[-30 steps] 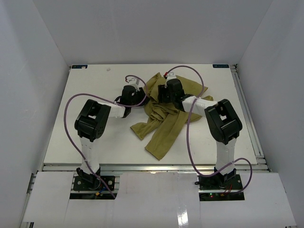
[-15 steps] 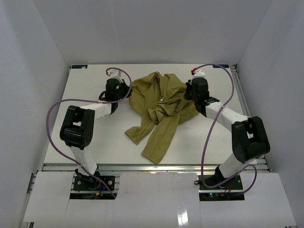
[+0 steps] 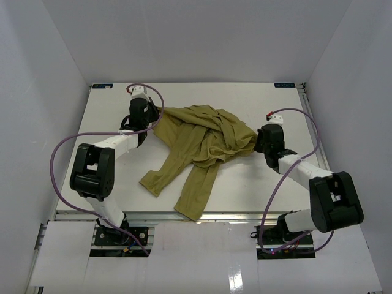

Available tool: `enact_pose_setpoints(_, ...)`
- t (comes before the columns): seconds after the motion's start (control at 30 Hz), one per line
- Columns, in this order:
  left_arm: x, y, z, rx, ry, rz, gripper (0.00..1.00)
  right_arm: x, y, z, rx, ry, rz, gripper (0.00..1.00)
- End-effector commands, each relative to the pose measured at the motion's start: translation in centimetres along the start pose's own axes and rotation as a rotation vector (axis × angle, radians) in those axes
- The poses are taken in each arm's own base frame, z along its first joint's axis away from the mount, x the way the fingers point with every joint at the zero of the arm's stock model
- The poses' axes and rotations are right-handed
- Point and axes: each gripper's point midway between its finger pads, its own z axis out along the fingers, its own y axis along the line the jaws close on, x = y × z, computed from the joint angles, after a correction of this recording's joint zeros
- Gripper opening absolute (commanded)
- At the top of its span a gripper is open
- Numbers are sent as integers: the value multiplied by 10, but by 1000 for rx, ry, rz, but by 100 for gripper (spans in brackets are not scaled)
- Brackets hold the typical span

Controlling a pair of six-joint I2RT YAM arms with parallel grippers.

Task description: Zip up the jacket

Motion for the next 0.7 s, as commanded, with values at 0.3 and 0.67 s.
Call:
enact_pose_setpoints(0.3,-78,11,-30,-53,-180,11,0,-62,-40,-40,77,-253,142,8)
enact_pose_setpoints(0.67,-87,0,-44,-9,-190,13,3,-52,-33,-52,19,-244,190,8)
